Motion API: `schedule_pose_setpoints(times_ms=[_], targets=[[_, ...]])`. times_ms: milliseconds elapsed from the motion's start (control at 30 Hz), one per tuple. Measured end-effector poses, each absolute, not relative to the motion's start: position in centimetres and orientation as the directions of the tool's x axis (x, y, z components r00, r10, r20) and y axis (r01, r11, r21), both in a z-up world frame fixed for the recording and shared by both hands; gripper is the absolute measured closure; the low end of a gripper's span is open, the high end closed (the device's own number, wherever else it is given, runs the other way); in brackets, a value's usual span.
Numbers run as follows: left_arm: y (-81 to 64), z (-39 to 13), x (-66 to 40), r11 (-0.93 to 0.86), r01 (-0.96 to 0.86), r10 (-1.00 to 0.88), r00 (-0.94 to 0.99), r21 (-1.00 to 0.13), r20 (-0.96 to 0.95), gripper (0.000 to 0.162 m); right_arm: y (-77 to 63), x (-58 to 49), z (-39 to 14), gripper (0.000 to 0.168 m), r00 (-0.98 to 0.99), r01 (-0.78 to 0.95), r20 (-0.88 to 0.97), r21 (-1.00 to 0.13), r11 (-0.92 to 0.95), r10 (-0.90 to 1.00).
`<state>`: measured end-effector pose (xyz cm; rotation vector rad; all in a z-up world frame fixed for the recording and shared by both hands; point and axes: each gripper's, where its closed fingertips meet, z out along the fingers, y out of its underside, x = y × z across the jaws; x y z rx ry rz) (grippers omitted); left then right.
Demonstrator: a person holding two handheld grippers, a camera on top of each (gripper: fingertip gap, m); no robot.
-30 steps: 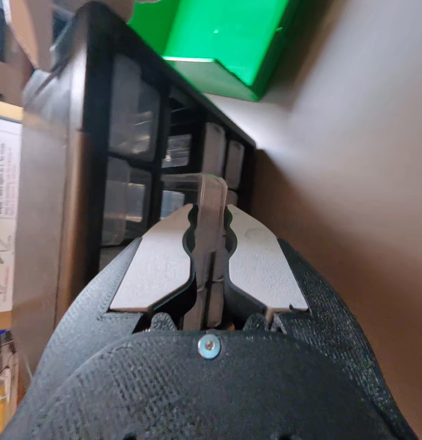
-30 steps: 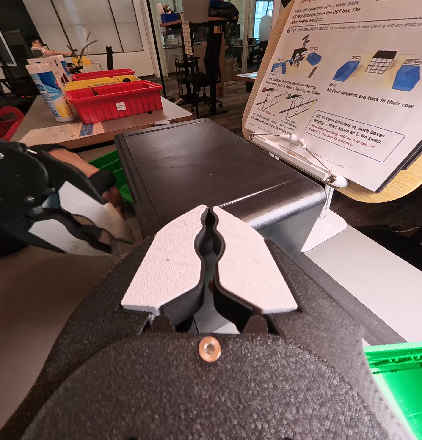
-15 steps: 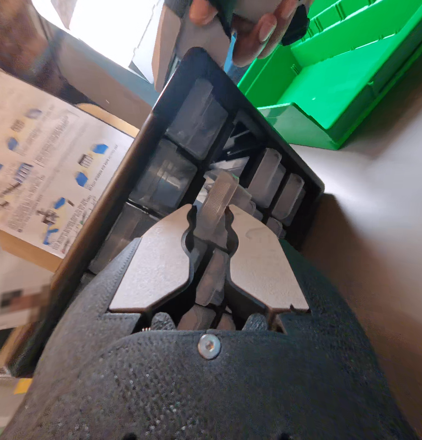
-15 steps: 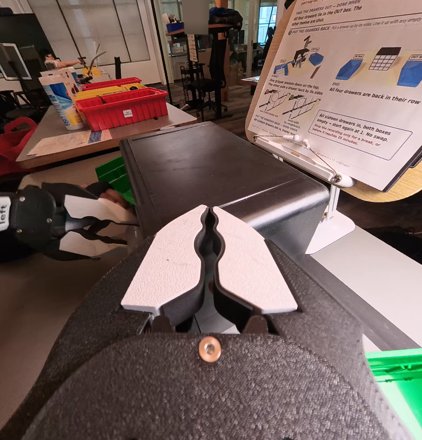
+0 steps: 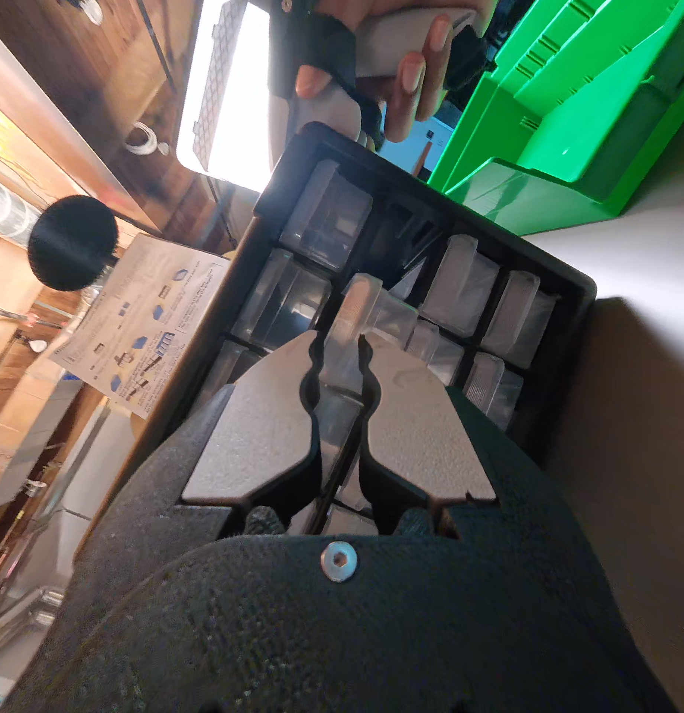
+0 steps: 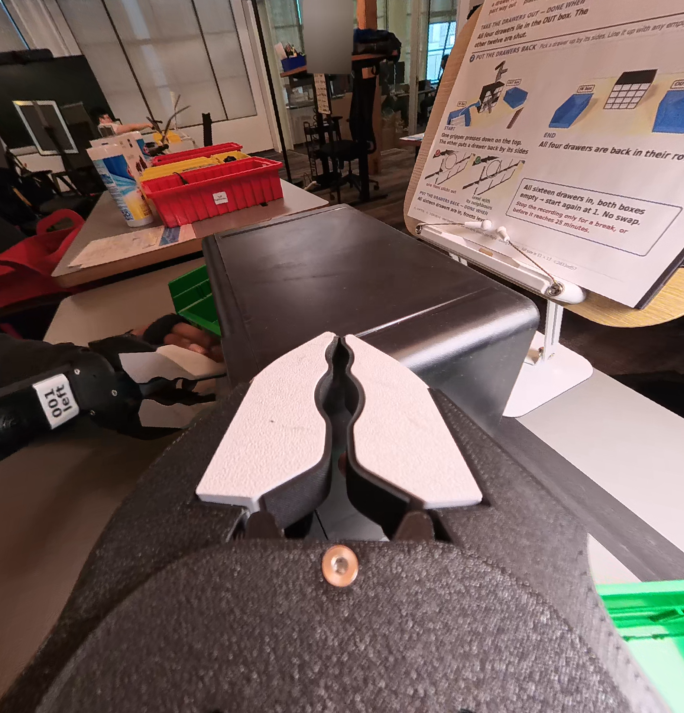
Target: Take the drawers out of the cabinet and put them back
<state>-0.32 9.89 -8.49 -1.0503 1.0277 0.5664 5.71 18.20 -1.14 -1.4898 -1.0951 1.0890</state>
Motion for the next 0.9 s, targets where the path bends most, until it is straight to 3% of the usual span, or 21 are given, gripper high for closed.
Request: schedule_pose_setpoints(times_ms=[300, 467, 667, 867, 900], targets=[[9.1, -8.4, -0.3, 0.478, -0.84, 0.053, 0.321, -0.258, -0.946, 0.149, 18.4, 5.7, -1.1, 0.168, 0.199, 0.105, -0.134, -0.982, -0.157, 0.971], [10.2, -8.4, -0.6, 0.409, -0.871, -0.003, 0.299, -0.274, -0.954, 0.149, 18.4, 5.7, -1.1, 0.168, 0.2, 0.101, -0.138, -0.982, -0.16, 0.97], [11.7, -8.6, -0.6, 0.195, -0.821, -0.267, 0.483, -0.537, -0.834, 0.146, 18.5, 5.7, -1.1, 0.168, 0.203, 0.103, -0.135, -0.982, -0.158, 0.97], [11.8, -8.4, -0.4, 0.041, -0.621, -0.448, 0.689, -0.783, -0.57, 0.144, 18.5, 5.7, -1.1, 0.168, 0.206, 0.107, -0.129, -0.982, -0.153, 0.97], [11.8, -8.4, -0.4, 0.026, -0.598, -0.455, 0.707, -0.801, -0.542, 0.15, 18.5, 5.7, -1.1, 0.168, 0.207, 0.108, -0.127, -0.983, -0.152, 0.97]])
